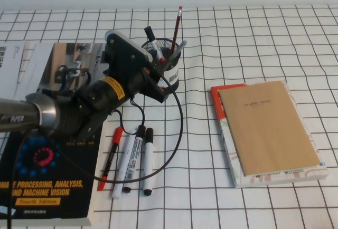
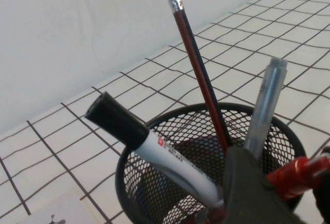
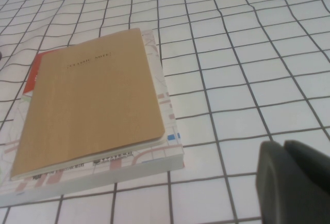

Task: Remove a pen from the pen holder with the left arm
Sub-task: 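Take a marker out of the pen holder and lay it on the table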

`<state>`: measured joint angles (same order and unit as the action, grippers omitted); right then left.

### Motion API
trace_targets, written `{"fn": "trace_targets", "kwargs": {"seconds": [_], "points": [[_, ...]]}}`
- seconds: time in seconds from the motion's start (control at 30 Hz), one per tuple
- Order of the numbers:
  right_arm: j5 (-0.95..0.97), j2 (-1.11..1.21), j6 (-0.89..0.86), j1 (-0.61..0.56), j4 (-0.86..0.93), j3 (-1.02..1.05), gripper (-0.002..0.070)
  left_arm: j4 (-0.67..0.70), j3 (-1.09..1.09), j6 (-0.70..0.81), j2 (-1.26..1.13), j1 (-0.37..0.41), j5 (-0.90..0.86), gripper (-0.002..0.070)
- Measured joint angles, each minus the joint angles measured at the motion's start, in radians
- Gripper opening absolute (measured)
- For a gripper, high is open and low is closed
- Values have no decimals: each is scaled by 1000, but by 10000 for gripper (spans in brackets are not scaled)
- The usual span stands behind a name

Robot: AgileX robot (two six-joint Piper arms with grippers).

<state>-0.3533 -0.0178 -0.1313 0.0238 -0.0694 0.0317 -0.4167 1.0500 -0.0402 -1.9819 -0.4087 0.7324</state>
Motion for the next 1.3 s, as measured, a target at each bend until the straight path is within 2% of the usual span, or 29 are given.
{"fn": "trace_targets", "kwargs": {"seconds": [0.53, 0.63, 0.7, 0.83, 1.3], "points": [[0, 0, 0, 0, 0, 0, -16, -4, 2, -14, -7, 0, 0, 254], [0, 0, 0, 0, 0, 0, -16, -4, 2, -14, -7, 0, 0, 219], [0, 0, 0, 0, 0, 0, -17, -4, 2, -16, -7, 0, 0, 155], [0, 0, 0, 0, 0, 0, -16, -4, 3, -16, -7, 2, 0, 85], [0, 0, 0, 0, 0, 0, -16, -26, 3, -16, 78, 13, -9, 77]]}}
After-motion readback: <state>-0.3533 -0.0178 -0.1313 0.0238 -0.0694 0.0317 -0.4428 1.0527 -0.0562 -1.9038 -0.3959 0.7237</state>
